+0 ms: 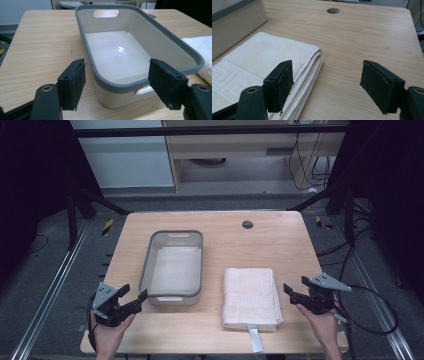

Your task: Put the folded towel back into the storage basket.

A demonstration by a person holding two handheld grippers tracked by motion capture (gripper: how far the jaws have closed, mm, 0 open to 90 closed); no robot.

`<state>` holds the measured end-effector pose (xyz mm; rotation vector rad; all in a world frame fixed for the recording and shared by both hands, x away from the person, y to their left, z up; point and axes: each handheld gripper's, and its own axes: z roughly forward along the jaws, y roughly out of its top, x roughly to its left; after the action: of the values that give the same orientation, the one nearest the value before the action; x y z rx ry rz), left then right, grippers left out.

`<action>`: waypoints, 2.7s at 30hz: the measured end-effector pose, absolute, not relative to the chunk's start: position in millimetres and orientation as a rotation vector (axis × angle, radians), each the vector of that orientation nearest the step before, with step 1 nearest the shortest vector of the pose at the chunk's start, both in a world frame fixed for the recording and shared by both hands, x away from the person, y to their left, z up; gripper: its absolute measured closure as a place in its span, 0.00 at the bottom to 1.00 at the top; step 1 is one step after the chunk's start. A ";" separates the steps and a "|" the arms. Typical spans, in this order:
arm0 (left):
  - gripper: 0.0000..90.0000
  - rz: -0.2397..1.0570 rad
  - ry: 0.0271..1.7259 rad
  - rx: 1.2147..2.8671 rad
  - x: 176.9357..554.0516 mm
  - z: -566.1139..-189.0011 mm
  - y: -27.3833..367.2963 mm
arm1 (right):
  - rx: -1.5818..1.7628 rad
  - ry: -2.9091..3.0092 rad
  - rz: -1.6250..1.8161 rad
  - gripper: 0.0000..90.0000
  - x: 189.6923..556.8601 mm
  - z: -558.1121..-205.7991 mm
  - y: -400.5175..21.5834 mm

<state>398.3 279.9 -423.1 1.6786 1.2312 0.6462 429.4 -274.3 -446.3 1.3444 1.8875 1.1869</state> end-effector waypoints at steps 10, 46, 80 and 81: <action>0.33 0.653 1.172 1.715 406.0 -411.8 257.6 | 1.330 1.890 1.224 0.27 435.7 -436.2 -273.0; 0.32 0.558 0.966 1.812 419.2 -399.8 156.4 | 1.269 1.887 1.271 0.19 459.6 -407.5 -254.4; 0.35 0.410 0.893 1.965 410.6 -437.6 85.1 | 1.281 2.022 1.205 0.25 480.6 -437.5 -232.0; 0.35 0.409 0.896 1.968 410.2 -439.0 83.3 | 1.279 2.024 1.203 0.25 481.0 -438.0 -231.8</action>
<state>410.2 83.3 -439.0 1.9678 0.8960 0.4093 481.0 -231.8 -438.0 1.2786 2.0243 1.2029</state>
